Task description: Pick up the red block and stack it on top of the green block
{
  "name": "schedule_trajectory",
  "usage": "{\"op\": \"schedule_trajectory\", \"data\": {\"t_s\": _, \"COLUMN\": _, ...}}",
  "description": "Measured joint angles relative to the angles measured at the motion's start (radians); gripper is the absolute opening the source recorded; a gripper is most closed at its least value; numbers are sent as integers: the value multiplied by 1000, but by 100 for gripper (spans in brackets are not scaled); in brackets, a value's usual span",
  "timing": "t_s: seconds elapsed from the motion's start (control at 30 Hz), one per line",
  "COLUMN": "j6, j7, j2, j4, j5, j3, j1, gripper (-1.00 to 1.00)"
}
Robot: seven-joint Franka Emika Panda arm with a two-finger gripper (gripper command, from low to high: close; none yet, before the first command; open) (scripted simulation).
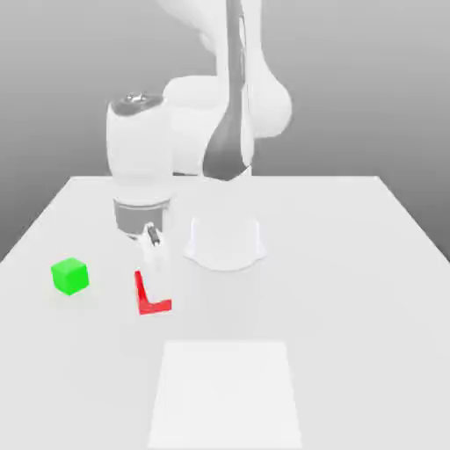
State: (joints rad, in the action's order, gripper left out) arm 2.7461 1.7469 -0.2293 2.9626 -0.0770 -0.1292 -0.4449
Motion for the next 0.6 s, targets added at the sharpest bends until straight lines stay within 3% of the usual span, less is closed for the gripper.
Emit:
{"op": "schedule_trajectory", "data": {"t_s": 0.3, "j6": -73, "j7": 68, "j2": -35, "j4": -36, "j5": -125, "j3": -227, "j1": -391, "gripper": -100}}
{"op": "schedule_trajectory", "data": {"t_s": 0.6, "j6": 81, "j7": -21, "j2": 135, "j4": -50, "j5": 2, "j3": -290, "j1": -359, "gripper": -100}}
